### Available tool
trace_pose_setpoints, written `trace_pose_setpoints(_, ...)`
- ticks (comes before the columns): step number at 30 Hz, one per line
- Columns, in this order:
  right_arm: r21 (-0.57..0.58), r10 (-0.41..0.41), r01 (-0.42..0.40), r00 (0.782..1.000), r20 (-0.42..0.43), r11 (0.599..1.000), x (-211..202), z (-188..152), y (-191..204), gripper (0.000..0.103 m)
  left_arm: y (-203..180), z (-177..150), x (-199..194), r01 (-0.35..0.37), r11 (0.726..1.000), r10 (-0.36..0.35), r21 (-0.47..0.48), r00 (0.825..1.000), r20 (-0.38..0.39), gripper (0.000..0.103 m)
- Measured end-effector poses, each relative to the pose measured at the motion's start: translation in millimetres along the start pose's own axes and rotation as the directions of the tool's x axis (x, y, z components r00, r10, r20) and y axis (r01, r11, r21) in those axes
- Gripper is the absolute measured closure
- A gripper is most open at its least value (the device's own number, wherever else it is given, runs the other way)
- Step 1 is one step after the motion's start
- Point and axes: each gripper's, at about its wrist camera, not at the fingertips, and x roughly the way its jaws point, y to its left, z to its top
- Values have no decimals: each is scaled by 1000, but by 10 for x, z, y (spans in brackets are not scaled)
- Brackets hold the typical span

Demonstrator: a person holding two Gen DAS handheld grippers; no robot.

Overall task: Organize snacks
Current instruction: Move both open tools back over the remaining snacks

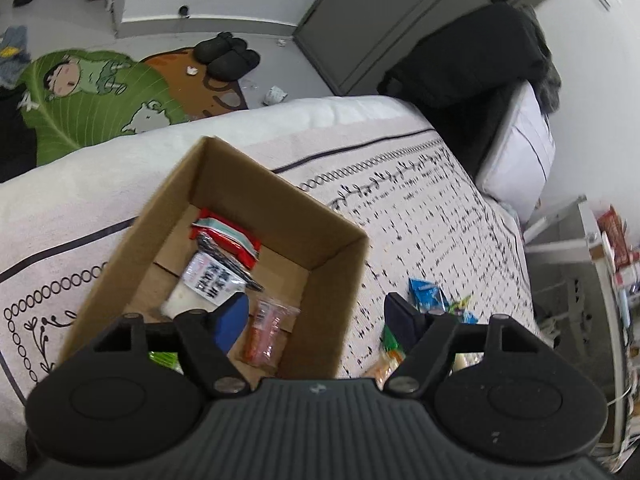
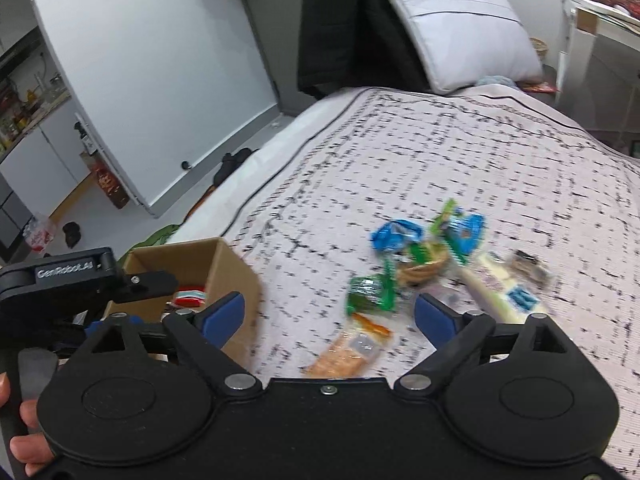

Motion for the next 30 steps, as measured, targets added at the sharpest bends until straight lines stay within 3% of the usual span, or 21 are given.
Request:
trace_pose_setpoints(15, 24, -13, 13, 999, 30, 1000, -122, -25, -633, 9, -590, -374, 73, 5, 977, -9, 213, 1000, 18, 29)
trace_pose_setpoints(25, 88, -6, 2, 999, 48, 996, 9, -231, -1034, 11, -933, -696, 212, 33, 927, -31, 374, 999, -10, 29)
trace_pose_setpoints(30, 64, -39, 35, 998, 54, 997, 106, -263, -1127, 14, -1045, -809, 312, 34, 901, -28, 432, 999, -20, 29)
